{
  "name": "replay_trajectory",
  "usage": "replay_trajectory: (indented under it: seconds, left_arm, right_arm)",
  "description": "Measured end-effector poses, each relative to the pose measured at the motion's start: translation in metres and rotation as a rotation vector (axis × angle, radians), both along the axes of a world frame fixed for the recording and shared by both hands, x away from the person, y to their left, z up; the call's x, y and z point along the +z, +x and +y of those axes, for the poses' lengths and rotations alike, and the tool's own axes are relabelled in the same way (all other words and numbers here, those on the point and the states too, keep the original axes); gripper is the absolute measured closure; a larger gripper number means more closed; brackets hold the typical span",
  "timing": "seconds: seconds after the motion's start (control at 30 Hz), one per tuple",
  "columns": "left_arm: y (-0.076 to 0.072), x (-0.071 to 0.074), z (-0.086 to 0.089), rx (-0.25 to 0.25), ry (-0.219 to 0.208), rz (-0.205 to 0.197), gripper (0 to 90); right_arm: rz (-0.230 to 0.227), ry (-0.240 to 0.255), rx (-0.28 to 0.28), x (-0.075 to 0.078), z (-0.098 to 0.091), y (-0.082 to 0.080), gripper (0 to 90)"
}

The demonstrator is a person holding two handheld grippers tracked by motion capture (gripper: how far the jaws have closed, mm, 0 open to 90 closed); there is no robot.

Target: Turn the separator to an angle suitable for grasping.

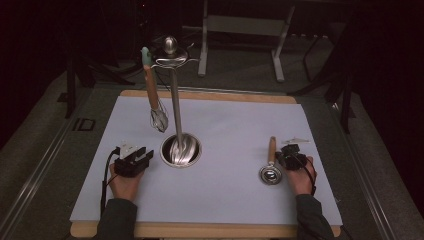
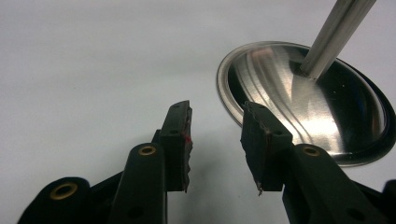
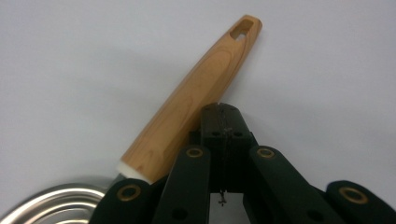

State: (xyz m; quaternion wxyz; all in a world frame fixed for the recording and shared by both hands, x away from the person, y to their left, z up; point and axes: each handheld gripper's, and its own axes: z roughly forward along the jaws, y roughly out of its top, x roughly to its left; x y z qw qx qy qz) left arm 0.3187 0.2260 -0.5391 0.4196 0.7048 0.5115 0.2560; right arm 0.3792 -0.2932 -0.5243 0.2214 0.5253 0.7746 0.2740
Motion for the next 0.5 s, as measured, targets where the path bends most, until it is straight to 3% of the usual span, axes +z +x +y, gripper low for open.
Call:
replay_trajectory:
  seconds: [0.5]
  left_arm:
    - [0.0001, -0.0001, -0.0003, -0.001, 0.002, 0.0, 62.7]
  right_arm:
    - [0.002, -0.018, 0.045, 0.0005, 0.0102, -0.0044, 90.0]
